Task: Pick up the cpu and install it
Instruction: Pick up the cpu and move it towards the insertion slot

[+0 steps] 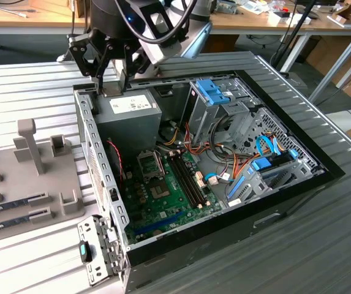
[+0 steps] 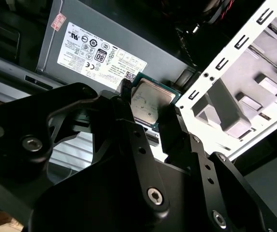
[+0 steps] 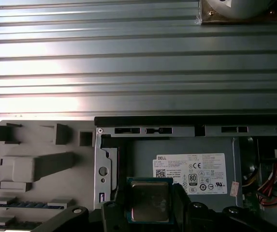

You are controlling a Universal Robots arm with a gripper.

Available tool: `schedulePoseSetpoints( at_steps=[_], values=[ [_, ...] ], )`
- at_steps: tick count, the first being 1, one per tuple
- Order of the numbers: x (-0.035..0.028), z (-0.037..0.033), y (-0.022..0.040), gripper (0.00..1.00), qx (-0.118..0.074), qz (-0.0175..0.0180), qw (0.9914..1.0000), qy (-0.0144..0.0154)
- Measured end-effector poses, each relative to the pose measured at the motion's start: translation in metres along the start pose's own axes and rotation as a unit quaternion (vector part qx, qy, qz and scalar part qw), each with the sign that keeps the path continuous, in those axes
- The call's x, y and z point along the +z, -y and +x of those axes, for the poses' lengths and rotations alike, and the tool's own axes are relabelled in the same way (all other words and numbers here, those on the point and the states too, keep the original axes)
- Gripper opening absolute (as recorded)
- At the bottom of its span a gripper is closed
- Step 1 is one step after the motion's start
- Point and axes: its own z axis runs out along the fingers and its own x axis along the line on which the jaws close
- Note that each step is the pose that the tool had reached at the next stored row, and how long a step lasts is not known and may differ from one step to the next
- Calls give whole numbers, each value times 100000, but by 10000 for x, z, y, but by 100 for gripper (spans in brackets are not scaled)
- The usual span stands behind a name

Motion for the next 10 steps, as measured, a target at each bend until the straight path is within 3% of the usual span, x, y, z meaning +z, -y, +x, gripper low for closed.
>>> schedulePoseSetpoints(
  at_steps=[10],
  values=[
    [2, -60, 0, 47, 1, 3, 100000, 0]
  ],
)
